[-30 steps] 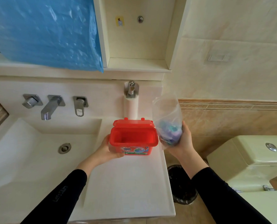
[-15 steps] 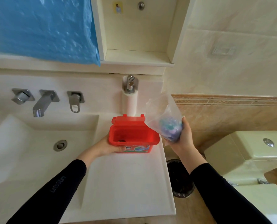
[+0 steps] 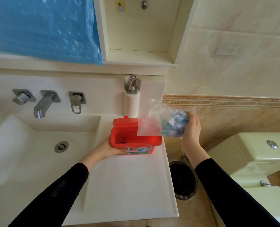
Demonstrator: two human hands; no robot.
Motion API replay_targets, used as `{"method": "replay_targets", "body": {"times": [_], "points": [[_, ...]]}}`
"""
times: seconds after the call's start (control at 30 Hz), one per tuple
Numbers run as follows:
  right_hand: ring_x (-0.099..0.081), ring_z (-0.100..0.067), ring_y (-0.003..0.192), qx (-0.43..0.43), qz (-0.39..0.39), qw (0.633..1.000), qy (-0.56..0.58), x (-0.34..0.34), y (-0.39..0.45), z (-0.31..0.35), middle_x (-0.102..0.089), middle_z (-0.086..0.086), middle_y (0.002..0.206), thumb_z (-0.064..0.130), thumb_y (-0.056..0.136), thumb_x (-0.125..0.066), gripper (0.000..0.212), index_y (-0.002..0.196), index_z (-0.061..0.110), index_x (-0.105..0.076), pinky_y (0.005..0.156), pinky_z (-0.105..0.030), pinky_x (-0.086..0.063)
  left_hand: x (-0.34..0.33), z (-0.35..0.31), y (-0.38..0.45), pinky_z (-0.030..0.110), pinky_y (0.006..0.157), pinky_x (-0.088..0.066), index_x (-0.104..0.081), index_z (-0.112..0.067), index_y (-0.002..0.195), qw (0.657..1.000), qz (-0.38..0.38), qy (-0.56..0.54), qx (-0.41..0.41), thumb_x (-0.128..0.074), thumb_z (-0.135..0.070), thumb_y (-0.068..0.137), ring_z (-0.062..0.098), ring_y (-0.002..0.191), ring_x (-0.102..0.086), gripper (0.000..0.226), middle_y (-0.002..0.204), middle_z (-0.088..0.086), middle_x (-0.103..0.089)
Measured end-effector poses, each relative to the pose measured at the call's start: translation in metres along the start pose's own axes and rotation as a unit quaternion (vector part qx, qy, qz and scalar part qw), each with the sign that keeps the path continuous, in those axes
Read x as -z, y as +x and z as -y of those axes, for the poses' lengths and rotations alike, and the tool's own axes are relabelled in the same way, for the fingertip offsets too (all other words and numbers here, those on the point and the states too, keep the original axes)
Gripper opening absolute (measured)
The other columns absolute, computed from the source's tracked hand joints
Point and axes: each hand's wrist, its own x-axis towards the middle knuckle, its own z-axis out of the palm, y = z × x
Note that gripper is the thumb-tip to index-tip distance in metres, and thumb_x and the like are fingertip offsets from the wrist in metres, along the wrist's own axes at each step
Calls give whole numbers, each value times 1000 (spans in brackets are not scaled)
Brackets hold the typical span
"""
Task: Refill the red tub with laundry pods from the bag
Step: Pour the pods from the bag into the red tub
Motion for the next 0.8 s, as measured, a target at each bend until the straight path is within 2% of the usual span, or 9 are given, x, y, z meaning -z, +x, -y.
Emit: {"method": "replay_targets", "body": {"times": [0.13, 0.23, 0.3, 0.4, 0.47, 0.53, 0.6, 0.67, 0.8], "points": [[-61, 8, 67, 126, 34, 989, -70, -1, 1, 3, -65, 10, 81, 33, 101, -43, 29, 90, 19, -65, 61, -10, -49, 0, 2, 1, 30, 95, -51, -52, -15, 129, 1000, -7, -4, 7, -83, -4, 68, 17, 113, -63, 69, 121, 3, -66], [-59, 11, 66, 181, 45, 978, -97, -2, 1, 3, -63, 7, 81, 26, 103, -41, 29, 96, 10, -63, 61, -7, -47, 0, 4, 2, 35, 98, -49, -51, -13, 130, 1000, -9, -5, 13, -83, -3, 68, 19, 114, -62, 71, 124, 5, -65], [-57, 10, 66, 205, 47, 972, -106, -3, -1, 3, -61, 5, 81, 24, 104, -41, 29, 98, 6, -63, 60, -8, -47, 0, 4, 1, 33, 97, -50, -51, -12, 130, 1000, -10, -7, 15, -83, -2, 68, 19, 114, -62, 70, 123, 6, -65], [-56, 6, 66, 233, 48, 963, -126, -5, -5, 6, -60, 2, 79, 24, 104, -41, 29, 94, 5, -61, 63, -19, -48, 0, 2, -1, 20, 86, -52, -53, -16, 127, 1000, -10, -12, 14, -82, 0, 69, 13, 109, -64, 67, 119, 0, -67], [-57, -7, 70, 262, 51, 952, -150, -7, -8, 11, -60, -4, 77, 25, 104, -41, 30, 91, 5, -60, 65, -33, -49, 0, 1, -2, 17, 82, -52, -53, -16, 127, 1000, -11, -14, 15, -82, 0, 69, 12, 107, -64, 66, 117, -1, -67], [-54, -20, 68, 325, 44, 926, -185, -9, -12, 20, -56, -5, 71, 28, 103, -40, 32, 83, 9, -56, 62, -41, -45, 0, -1, -2, 17, 84, -52, -53, -15, 128, 1000, -11, -8, 19, -83, -2, 69, 10, 108, -64, 68, 118, -1, -67], [-46, -18, 64, 405, 33, 889, -211, -12, -18, 32, -47, 8, 66, 29, 102, -39, 30, 77, 17, -48, 58, -35, -37, 1, -2, -4, 16, 83, -51, -52, -15, 128, 1000, -9, -6, 21, -84, -4, 68, 6, 104, -65, 69, 118, -1, -67], [-46, -15, 67, 467, 28, 847, -253, -16, -23, 38, -46, 12, 70, 27, 101, -39, 24, 80, 21, -50, 60, -29, -35, 0, -3, -5, 16, 82, -52, -53, -16, 127, 1000, -7, -6, 23, -83, -4, 68, 2, 100, -66, 67, 116, -1, -67], [-58, -30, 68, 510, 40, 782, -356, -21, -25, 35, -62, -6, 76, 22, 96, -41, 25, 82, 10, -58, 60, -32, -39, -1, -6, -4, 14, 78, -51, -54, -18, 123, 1000, -6, 4, 24, -80, 0, 71, -2, 97, -65, 60, 115, 0, -67]]}}
